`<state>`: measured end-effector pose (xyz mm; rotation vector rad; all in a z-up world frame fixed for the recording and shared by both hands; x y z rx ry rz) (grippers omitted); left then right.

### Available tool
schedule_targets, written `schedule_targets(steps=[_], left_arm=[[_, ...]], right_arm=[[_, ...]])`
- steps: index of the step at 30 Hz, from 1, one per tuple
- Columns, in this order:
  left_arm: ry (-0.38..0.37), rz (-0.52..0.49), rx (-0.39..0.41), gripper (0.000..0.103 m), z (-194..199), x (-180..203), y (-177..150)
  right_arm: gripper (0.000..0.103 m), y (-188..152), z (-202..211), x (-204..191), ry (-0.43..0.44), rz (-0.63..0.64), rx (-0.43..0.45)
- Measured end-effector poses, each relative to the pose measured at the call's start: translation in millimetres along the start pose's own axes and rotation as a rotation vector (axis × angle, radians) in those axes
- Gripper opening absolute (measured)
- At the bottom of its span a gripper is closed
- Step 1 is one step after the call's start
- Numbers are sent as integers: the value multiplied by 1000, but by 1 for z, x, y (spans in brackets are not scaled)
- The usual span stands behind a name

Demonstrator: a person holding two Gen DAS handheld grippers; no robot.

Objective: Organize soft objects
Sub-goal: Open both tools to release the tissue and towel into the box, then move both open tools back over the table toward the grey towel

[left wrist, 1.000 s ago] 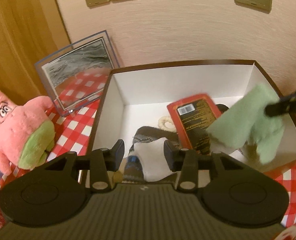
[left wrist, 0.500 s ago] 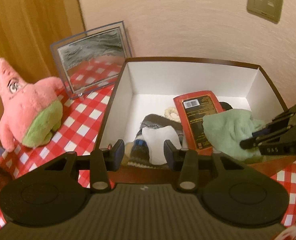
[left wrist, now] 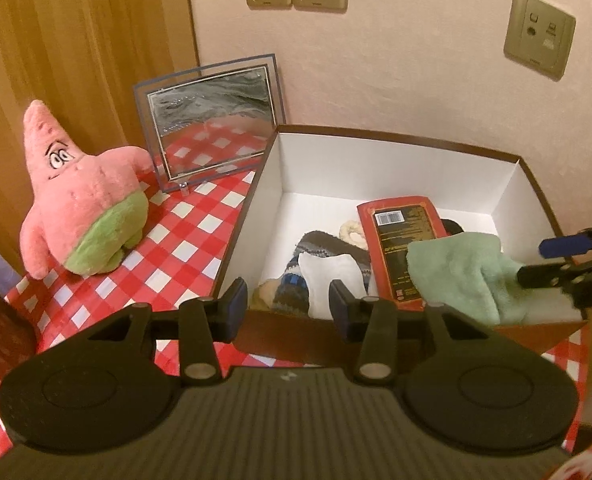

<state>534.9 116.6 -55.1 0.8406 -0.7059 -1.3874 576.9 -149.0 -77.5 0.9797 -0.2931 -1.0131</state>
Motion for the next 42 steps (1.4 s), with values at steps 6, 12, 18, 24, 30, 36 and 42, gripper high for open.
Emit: schedule_targets(steps=[6,12,18,24,30,36,42], left_arm=[[3,25,18,43,29,0,-3],[16,59,46,46,68,-3,-10],[46,62,66,48,110,-4,-24],[72,90,73,48,153,-7,-49],[104,103,64,48,191,-7,-78],[109,131,22,48,218,-6,-114],[124,187,-46,49,229,-6,-150]], right_arm=[[58,2,40,0,1,-47,73],[58,-7,76,-10,40,-78,125],[58,-23,105,-35,91,-81,133],[58,-44,126,-65,144,-60,118],[58,-71,133,-92,187,-32,80],[58,-97,133,-114,227,-22,24],[58,-118,126,-131,255,-14,-33]])
Point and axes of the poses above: each gripper's, at about its wrist camera, not at the fingertips, and z roughly against the way its jaws point, x to its right, y to its top, the point moved 1 cm from there along -z, roughly the way its jaws point, and after that the axes turned 14 degrees about x, right-handed, at the moved point
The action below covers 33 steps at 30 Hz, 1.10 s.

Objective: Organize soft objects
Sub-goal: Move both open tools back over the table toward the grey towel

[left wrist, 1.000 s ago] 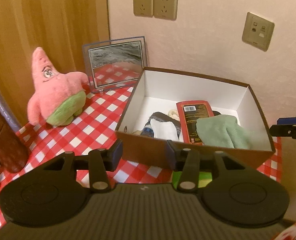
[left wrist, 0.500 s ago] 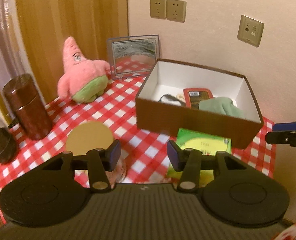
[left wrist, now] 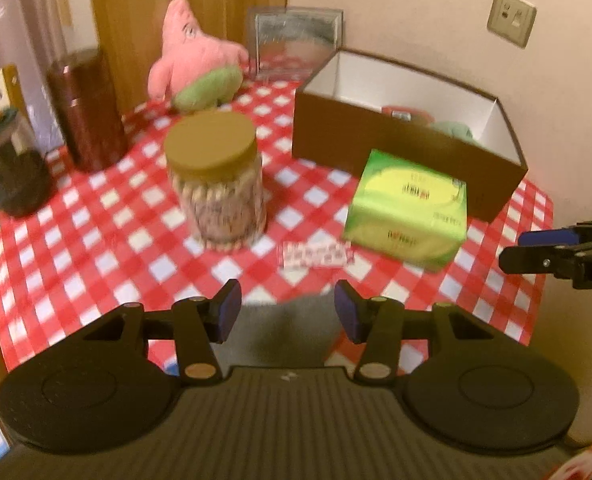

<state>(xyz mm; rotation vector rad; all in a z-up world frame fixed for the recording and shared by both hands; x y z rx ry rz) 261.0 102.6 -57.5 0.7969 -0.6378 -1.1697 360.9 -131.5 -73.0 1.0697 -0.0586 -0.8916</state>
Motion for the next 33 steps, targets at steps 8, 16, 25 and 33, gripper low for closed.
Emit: schedule_targets(steps=[8,16,25,33], left_arm=[[24,17,-79,50,-3,2,-40],[31,7,-104,56,-12,6,-56],[24,-78,-89,63,-23,22,-67],[45,-246,-93,63,-42,41,-92]], right_arm=[[58,-24,-18,-9,13,-1,-63],[58,-41,-39,-16,12,8,-120],[58,-44,-54,-14,8,6,-155],[58,-54,-64,-7,-10,-5,-191]])
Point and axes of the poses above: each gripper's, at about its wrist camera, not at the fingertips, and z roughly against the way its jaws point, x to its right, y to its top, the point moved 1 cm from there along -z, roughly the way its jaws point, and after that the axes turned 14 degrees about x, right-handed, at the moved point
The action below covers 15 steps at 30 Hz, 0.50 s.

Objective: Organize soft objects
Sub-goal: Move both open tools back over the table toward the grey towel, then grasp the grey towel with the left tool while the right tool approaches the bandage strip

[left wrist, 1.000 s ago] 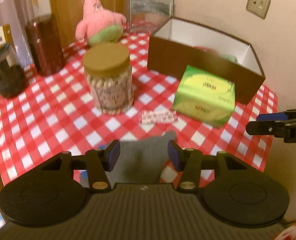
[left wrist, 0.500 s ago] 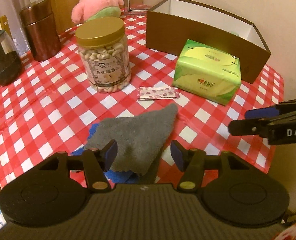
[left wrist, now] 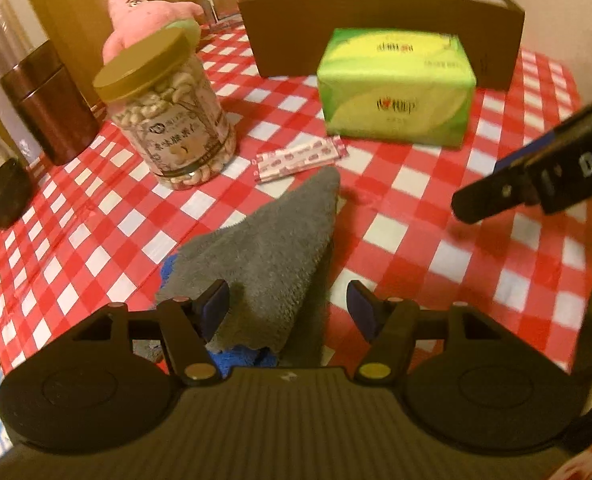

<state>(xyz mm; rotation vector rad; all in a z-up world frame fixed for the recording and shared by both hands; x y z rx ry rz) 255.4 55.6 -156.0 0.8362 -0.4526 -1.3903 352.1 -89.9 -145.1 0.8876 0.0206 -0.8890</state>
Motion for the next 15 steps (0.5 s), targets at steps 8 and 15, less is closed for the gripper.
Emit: schedule_targets(steps=[8,15], left_arm=[[50,-85,-27,64,-25,10,-17],[60,-90,-2,54,-30,5,-22]], right_arm=[[58,-5,-7,6,-10,-16,-22],[58,-6,-15,6,-4,-11,-29]])
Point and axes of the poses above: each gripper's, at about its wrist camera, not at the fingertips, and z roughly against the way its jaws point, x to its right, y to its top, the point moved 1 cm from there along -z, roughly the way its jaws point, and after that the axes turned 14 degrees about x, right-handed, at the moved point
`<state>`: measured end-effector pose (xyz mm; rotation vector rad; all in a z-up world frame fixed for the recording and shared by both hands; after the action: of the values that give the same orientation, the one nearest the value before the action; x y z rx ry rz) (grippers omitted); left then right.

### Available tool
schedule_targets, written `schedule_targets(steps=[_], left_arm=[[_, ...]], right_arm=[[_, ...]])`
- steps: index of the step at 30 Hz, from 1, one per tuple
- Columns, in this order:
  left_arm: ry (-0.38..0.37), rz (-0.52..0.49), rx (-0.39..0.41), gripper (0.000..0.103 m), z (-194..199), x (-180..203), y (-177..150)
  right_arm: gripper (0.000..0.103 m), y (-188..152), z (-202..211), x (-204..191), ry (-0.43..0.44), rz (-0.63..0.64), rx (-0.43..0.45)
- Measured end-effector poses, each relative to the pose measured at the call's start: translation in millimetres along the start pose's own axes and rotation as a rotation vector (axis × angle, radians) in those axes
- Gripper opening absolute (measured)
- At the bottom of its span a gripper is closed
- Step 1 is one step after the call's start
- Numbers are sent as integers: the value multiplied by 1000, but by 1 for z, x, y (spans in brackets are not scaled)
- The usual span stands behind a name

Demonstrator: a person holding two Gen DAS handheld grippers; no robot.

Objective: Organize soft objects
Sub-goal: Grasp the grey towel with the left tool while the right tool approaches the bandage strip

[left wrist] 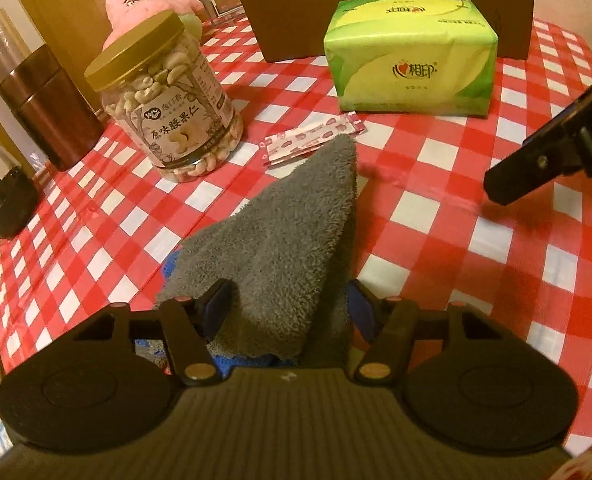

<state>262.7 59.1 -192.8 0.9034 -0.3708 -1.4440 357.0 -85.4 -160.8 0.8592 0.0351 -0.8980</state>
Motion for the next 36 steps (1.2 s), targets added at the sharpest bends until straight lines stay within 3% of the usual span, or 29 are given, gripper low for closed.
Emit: schedule_targets(steps=[2,5,8,15,25,33,36], left_arm=[[-6,13,4,35,0,-2,0],[16,25,2,24,1,-9,-1],[16,70,4,20,3,-22,0],[85,208,-19,20,10,-63,7],[156,396,-76,20,-3,-116,10],[118,435,-101,20,-16,-116,6],[112,433,-101,21,-18,-115,5]], right_arm=[[58,1,-3,-1,7,12,1],[58,2,-8,-7,18,54,11],[58,4,-14,-14,33,121,27],[58,11,-34,-45,81,386,98],[58,17,-92,-77,75,717,159],[57,16,-129,-85,13,804,138],[57,18,-134,-88,-27,784,158]])
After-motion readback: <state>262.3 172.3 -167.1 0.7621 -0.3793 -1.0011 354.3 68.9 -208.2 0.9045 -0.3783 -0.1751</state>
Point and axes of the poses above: each gripper's, at about its wrist camera, not at the fingertips, and z roughly against the way its jaws point, x to its right, y to its top, the point moved 1 cm from there along -z, roughly the way its jaws point, and after that the axes turned 14 degrees about x, right-handed, at the moved point
